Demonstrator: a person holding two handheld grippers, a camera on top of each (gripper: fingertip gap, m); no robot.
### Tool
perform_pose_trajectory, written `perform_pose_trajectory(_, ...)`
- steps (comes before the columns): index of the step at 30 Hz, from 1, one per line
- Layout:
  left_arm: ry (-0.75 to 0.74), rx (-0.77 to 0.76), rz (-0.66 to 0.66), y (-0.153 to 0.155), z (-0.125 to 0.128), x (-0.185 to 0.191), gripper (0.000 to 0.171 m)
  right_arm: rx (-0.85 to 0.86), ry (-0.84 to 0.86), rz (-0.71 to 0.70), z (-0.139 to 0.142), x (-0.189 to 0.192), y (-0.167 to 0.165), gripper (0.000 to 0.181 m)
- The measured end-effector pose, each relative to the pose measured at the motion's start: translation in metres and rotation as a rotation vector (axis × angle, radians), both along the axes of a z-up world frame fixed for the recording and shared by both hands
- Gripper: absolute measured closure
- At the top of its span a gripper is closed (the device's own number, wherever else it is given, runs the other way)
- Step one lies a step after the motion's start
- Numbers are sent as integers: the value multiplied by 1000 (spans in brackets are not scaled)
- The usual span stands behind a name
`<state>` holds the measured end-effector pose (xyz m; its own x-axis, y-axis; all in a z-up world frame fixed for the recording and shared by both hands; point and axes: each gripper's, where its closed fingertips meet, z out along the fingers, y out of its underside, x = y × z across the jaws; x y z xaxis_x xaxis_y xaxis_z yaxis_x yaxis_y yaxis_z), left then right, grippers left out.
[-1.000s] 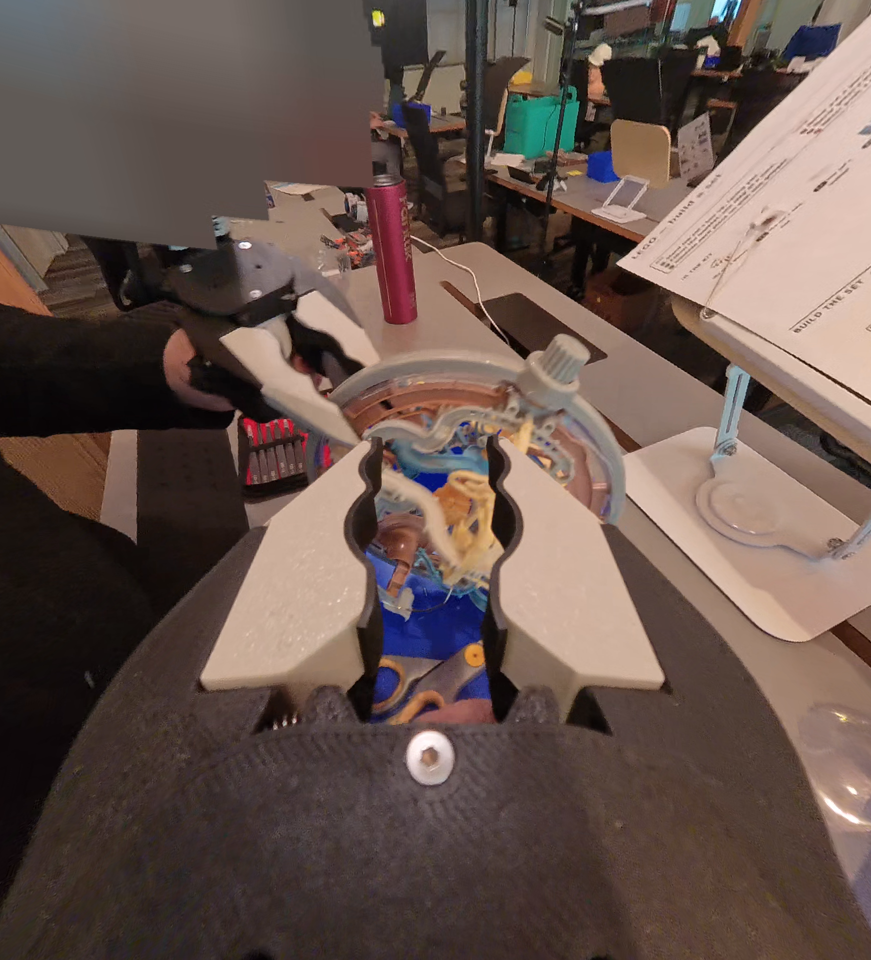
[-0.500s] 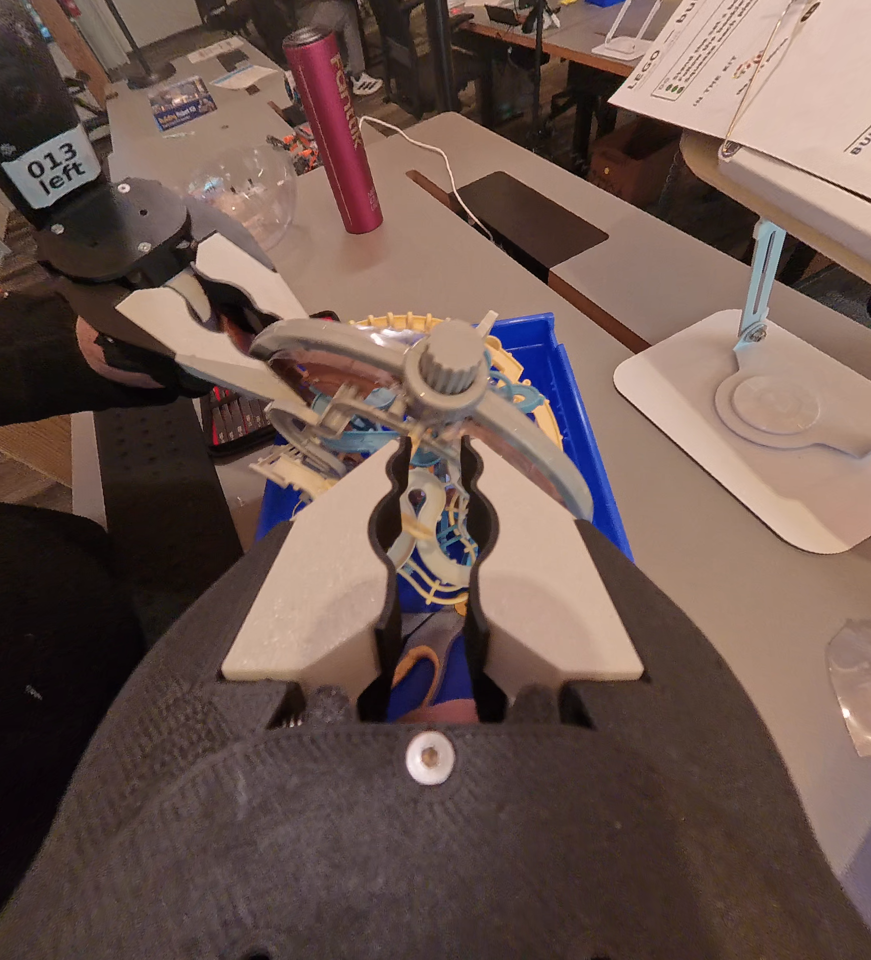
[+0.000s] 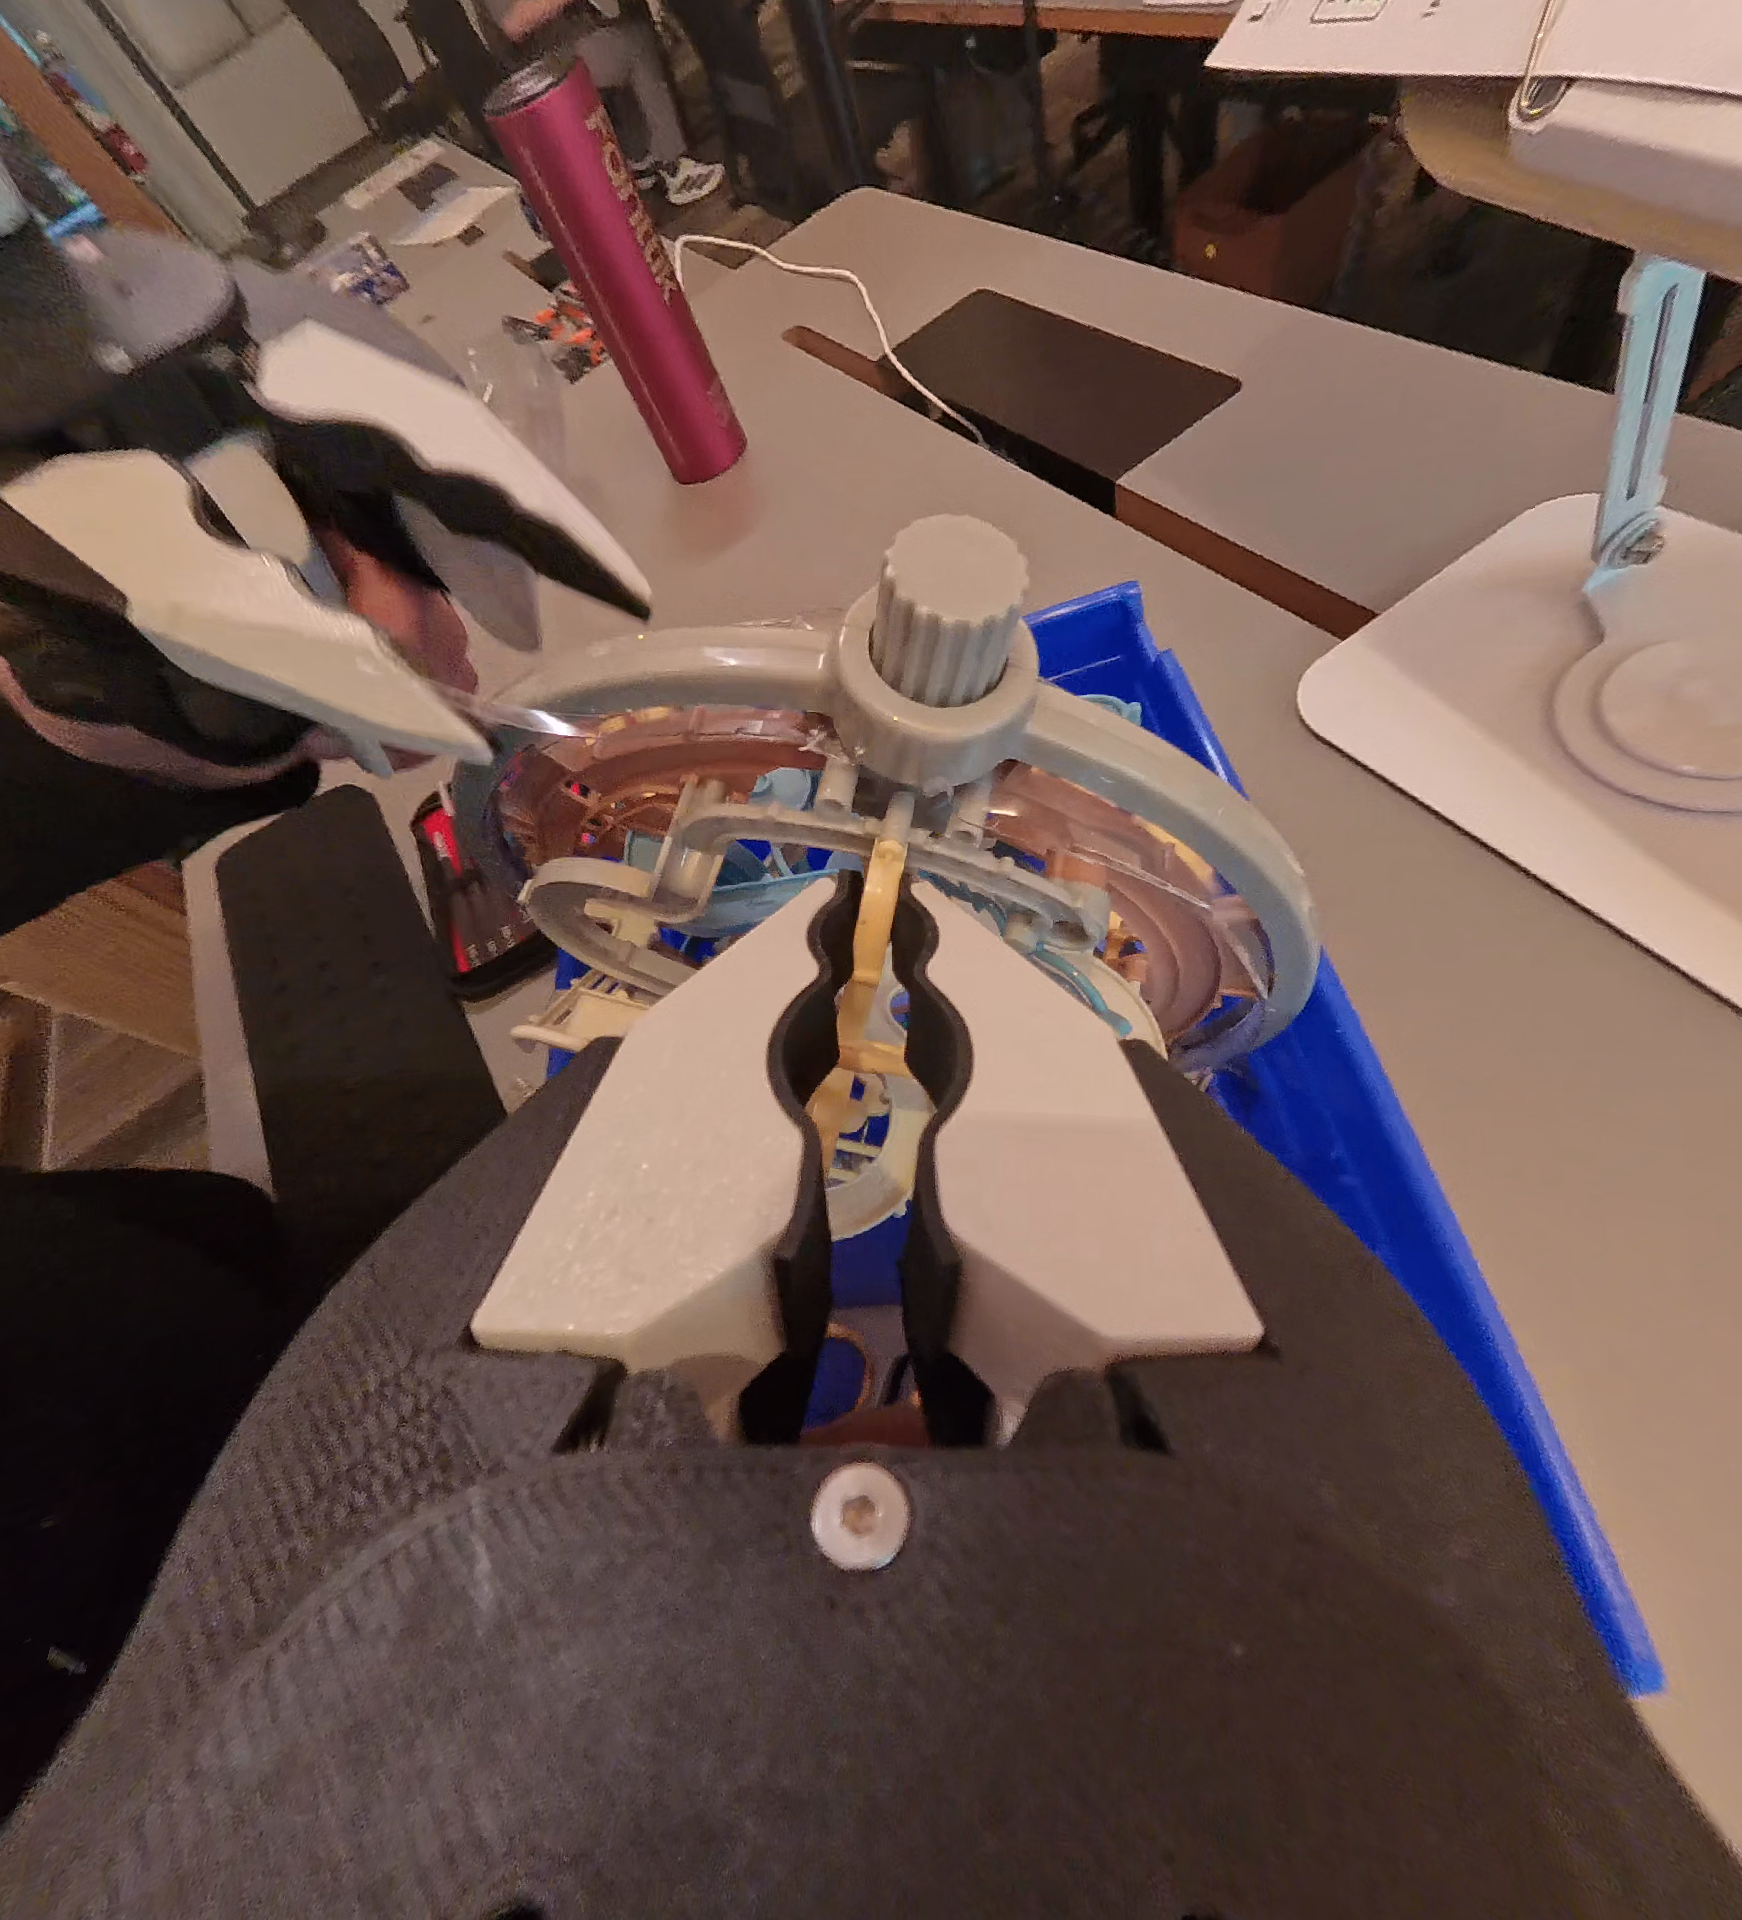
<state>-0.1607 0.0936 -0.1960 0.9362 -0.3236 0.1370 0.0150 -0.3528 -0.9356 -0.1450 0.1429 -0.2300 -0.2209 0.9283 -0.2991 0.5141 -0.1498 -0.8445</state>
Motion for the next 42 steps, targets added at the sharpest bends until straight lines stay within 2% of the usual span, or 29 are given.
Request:
perform_pose_trajectory(3, 56, -70, 6, 16, 6, -6, 133, 22, -29, -18, 1, -6, 1, 177)
perform_pose_trajectory(8, 85, -174, 9, 37, -5, -5, 129, 39, -45, -9, 2, -17, -4, 178)
perform_pose_trajectory(10, 110, -199, 38, 41, -9, -14, 140, 37, -44, -2, 3, -20, -4, 177)
perform_pose_trajectory(20, -87, -172, 110, 50, -17, -38, 152, 44, 68, 24, 4, -37, -2, 175)
perform_pose_trajectory(25, -24, -168, 157, 56, -22, -43, 156, 36, 149, -2, 5, -38, 2, 175)
perform_pose_trajectory(27, -75, -176, 174, 57, -24, -46, 157, 35, 175, -11, 5, -38, 1, 175)
perform_pose_trajectory(34, -28, -163, 166, 58, -22, -42, 157, 6, 214, -34, 7, -37, 3, 174)
perform_pose_trajectory(38, 18, -157, 161, 60, -21, -38, 158, -50, 132, -39, 6, -36, 6, 172)
perform_pose_trajectory(42, 37, -152, 155, 59, -20, -35, 156, -27, 63, -14, 3, -32, 6, 172)
